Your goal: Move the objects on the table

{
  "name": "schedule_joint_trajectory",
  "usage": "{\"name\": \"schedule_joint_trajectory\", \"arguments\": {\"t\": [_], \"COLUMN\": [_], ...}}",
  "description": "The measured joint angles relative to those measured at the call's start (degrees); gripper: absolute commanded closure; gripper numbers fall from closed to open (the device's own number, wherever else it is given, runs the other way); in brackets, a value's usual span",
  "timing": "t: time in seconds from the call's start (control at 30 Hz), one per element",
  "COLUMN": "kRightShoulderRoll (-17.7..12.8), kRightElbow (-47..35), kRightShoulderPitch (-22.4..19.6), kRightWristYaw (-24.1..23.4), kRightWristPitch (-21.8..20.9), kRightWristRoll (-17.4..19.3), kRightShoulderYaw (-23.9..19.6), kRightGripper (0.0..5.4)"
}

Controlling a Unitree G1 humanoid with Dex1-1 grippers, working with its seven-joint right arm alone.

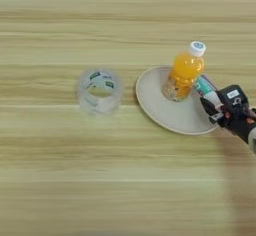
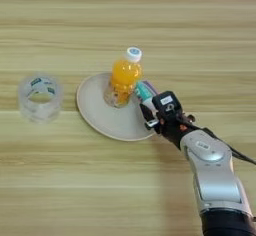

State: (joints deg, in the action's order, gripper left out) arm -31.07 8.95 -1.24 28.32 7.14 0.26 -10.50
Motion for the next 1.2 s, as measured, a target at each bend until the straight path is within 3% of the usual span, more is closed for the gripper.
{"name": "schedule_joint_trajectory", "arguments": {"t": [0.07, 0.87, 1.2], "kRightShoulderRoll": [0.00, 0.01, 0.04], "kRightElbow": [0.06, 0.07, -2.57], "kRightShoulderPitch": [0.01, 0.00, -0.01], "kRightWristYaw": [0.02, 0.89, 0.38], "kRightWristPitch": [0.02, 0.98, 1.04], "kRightWristRoll": [-0.23, -0.63, 1.05], "kRightShoulderYaw": [0.11, 0.98, -1.99], "kRightGripper": [3.71, 1.27, 0.26]}}
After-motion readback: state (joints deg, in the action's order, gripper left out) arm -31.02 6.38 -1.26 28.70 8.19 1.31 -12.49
